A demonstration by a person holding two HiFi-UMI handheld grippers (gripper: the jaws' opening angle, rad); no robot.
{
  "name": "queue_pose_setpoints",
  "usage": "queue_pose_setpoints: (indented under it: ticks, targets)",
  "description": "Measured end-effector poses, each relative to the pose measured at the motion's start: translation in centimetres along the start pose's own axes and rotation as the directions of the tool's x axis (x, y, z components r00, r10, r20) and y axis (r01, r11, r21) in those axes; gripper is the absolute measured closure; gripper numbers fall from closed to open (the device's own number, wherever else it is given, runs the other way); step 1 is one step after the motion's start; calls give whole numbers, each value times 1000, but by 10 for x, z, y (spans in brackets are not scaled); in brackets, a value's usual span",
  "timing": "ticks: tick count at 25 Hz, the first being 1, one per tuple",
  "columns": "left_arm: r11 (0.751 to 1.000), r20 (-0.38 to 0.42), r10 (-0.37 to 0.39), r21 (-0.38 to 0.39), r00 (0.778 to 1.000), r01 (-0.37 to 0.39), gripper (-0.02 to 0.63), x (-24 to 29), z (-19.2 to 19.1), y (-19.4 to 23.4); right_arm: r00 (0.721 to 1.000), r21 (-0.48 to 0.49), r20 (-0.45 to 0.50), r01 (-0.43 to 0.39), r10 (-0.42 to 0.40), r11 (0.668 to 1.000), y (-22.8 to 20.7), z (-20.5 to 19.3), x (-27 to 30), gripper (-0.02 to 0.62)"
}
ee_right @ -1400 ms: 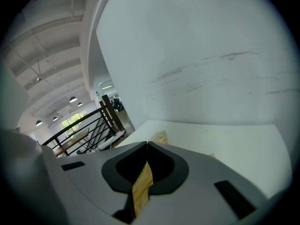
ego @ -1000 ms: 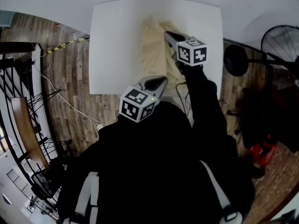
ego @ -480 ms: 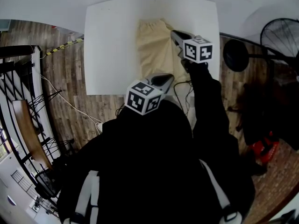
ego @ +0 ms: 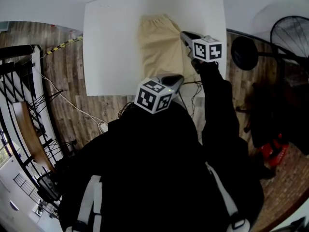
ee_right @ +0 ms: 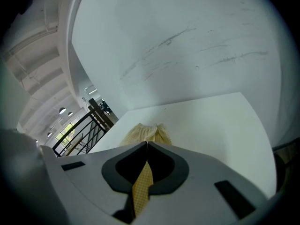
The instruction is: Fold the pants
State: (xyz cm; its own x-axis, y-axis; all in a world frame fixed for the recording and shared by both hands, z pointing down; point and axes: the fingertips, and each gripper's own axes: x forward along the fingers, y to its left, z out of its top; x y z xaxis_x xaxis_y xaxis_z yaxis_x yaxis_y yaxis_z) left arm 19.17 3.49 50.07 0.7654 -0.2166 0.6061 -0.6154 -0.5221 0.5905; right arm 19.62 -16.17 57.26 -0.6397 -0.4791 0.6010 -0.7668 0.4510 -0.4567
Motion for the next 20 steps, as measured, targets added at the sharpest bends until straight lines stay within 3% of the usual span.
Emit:
queue_pose_setpoints:
  ticks: [7,20]
  targets:
    - [999,-50,-22,-47,998,20,592,32,-11,-5,998,-30,-70,5,-7,1000,-22,-21,0,588]
    - [1000,-104,14,-27,994,-17,592,80,-35,-3,990,-92,-140,23,-36,995,-41,-44,6,588]
